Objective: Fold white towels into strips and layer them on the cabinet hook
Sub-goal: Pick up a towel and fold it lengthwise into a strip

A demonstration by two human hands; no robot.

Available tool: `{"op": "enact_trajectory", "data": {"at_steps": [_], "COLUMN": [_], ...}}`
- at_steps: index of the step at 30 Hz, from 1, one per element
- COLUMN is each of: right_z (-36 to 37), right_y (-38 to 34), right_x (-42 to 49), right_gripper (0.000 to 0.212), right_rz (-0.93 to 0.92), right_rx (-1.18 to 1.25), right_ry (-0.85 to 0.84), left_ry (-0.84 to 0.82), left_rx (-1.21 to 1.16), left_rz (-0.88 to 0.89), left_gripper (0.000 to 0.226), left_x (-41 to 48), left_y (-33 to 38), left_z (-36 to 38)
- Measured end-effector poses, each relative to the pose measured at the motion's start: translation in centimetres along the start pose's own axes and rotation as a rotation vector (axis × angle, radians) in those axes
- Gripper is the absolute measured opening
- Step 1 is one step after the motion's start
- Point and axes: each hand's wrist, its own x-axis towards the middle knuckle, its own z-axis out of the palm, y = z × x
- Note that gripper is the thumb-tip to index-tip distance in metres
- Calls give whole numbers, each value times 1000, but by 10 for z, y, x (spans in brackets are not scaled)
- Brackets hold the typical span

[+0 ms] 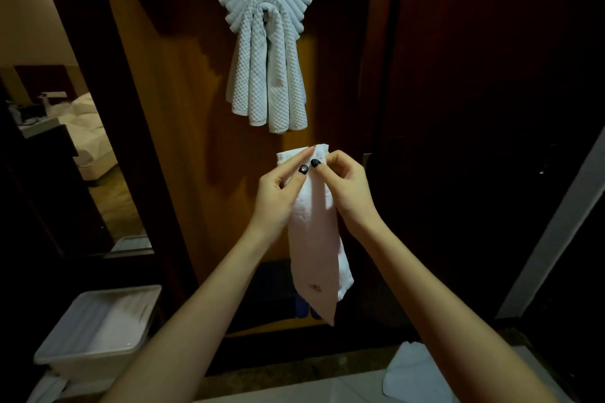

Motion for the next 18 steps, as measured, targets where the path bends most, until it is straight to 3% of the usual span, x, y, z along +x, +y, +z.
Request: {"op": "enact_trajectory", "data": {"at_steps": [8, 18], "right_z": [-2, -3], "right_y": [6, 1], "right_x": [3, 14], "right_gripper": [21, 19], "right_rz": [-68, -30], "right_rx": [16, -26], "right_ry": [82, 65], "left_ry": [2, 49], "left_rx": [-109, 60], "left_rz": [39, 76], "left_gripper": [31, 39], "left_x": [-1, 2], "left_y": [-2, 2], "left_z": [1, -3]}}
